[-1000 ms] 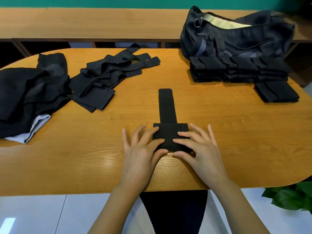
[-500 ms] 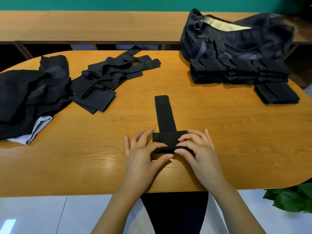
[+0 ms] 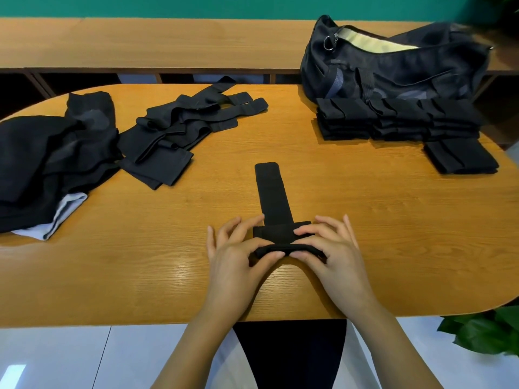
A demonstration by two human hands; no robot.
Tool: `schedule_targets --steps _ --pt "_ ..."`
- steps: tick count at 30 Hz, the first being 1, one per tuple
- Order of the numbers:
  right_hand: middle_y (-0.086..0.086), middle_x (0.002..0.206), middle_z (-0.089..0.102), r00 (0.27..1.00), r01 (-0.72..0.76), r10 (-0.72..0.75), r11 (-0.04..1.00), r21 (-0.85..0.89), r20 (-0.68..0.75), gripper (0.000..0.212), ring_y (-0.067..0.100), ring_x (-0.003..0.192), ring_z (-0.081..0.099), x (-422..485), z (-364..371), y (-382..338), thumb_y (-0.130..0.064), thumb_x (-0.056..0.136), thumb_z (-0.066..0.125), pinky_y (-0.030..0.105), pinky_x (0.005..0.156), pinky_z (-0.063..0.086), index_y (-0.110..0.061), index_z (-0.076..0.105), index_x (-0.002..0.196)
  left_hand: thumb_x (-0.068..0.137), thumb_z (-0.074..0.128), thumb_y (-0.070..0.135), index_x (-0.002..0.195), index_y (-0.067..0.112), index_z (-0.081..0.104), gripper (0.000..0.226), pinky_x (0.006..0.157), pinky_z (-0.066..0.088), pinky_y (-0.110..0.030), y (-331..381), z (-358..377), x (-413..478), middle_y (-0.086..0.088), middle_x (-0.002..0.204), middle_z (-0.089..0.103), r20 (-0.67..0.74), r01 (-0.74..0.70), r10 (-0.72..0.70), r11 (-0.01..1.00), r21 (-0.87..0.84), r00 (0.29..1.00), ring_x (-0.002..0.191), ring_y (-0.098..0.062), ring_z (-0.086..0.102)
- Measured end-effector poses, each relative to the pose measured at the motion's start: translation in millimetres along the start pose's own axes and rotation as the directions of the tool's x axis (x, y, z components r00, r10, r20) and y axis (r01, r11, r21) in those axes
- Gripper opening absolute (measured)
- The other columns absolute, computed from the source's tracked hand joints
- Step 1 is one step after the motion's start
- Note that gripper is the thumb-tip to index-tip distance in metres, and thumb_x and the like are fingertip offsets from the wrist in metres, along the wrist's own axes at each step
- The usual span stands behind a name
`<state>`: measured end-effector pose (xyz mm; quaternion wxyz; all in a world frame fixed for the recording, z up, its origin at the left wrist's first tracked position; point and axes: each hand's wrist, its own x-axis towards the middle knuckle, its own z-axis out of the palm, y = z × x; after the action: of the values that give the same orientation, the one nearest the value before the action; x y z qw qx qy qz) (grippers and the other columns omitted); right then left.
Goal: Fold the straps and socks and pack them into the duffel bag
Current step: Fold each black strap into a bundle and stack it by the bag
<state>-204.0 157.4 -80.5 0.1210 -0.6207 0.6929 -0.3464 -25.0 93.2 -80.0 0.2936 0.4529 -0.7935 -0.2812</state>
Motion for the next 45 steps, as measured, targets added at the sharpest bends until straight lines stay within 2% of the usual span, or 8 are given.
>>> schedule_targets --steps 6,14,22,31,36,39,42,45 --pt "-0.026 0.113 0.063 1.0 -0.004 0.004 1.0 -0.012 -0.007 0.032 0.006 0.129 0.04 -0.1 -0.1 -1.0 -0.057 0.083 0.048 0.048 0.121 0.005 -0.041 0.071 0.097 0.078 0.049 0.068 0.096 0.041 0.073 0.04 0.117 -0.004 -0.049 -0.7 -0.6 -1.1 0.042 0.107 0.053 -0.027 -0.019 0.019 1.0 -0.014 0.999 0.129 -0.006 0.036" --pt "-0.029 0.115 0.061 1.0 0.024 -0.025 0.999 -0.039 -0.012 0.04 0.001 0.13 0.038 0.3 -2.0 -3.3 -0.06 0.08 0.051 0.036 0.12 -0.003 -0.038 0.069 0.109 0.081 0.047 0.068 0.101 0.044 0.068 0.037 0.117 -0.003 -0.048 0.1 -1.2 -1.0 0.041 0.103 0.056 -0.033 0.002 -0.004 0.999 -0.046 0.999 0.128 0.0 0.037" --pt "-0.02 0.102 0.068 0.999 0.015 -0.016 0.999 -0.032 -0.045 0.029 0.003 0.121 0.049 1.8 -0.1 -6.7 -0.047 0.085 0.051 0.042 0.12 0.005 -0.034 0.071 0.101 0.075 0.052 0.071 0.098 0.053 0.061 0.03 0.118 -0.003 -0.047 0.4 -2.5 -1.1 0.043 0.098 0.055 -0.019 0.028 -0.029 0.997 -0.069 0.999 0.127 0.005 0.035" --pt "-0.02 0.103 0.063 0.998 -0.029 0.026 0.998 -0.053 -0.06 0.039 0.003 0.118 0.047 2.2 -4.0 -10.4 -0.056 0.08 0.052 0.042 0.12 0.007 -0.034 0.071 0.106 0.082 0.062 0.045 0.093 0.046 0.063 0.011 0.117 0.002 -0.046 3.1 0.9 1.3 0.039 0.088 0.054 -0.057 0.066 -0.07 0.996 -0.065 0.996 0.115 0.005 0.041" --pt "-0.018 0.101 0.056 0.991 -0.049 0.04 0.996 -0.069 -0.126 0.035 0.0 0.111 0.046 1.4 -3.3 -10.2 -0.047 0.082 0.056 0.043 0.118 0.013 -0.03 0.071 0.109 0.084 0.058 0.048 0.099 0.04 0.065 0.019 0.119 0.004 -0.047 4.4 1.4 -0.1 0.031 0.093 0.056 -0.099 0.077 -0.086 0.993 -0.09 0.991 0.11 0.009 0.041" --pt "-0.013 0.101 0.054 0.985 -0.13 0.128 0.991 -0.01 -0.12 0.054 -0.01 0.112 0.031 1.7 -3.0 -12.6 -0.059 0.078 0.048 0.035 0.119 0.011 -0.034 0.062 0.125 0.084 0.053 0.054 0.11 0.039 0.06 0.031 0.119 0.005 -0.045 7.5 0.9 0.9 0.022 0.096 0.062 -0.123 0.092 -0.101 0.993 -0.08 0.987 0.109 0.003 0.049" --pt "-0.01 0.098 0.057 0.982 -0.156 0.157 0.988 0.01 -0.104 0.064 0.007 0.111 0.054 3.0 -2.4 -14.2 -0.063 0.077 0.049 0.032 0.12 0.01 -0.038 0.049 0.136 0.086 0.057 0.049 0.122 0.04 0.05 0.038 0.118 0.008 -0.041 9.9 2.2 4.5 0.017 0.094 0.065 -0.149 0.093 -0.099 0.995 -0.048 0.984 0.106 0.0 0.054" --pt "-0.007 0.101 0.063 0.977 -0.187 0.185 0.982 -0.011 -0.11 0.072 0.016 0.122 0.05 5.6 -3.2 -15.1 -0.065 0.077 0.048 0.032 0.118 0.01 -0.043 0.03 0.144 0.086 0.053 0.053 0.133 0.036 0.038 0.052 0.117 0.012 -0.042 10.4 4.0 11.1 0.014 0.095 0.069 -0.161 0.083 -0.082 0.997 0.001 0.984 0.108 -0.001 0.053"
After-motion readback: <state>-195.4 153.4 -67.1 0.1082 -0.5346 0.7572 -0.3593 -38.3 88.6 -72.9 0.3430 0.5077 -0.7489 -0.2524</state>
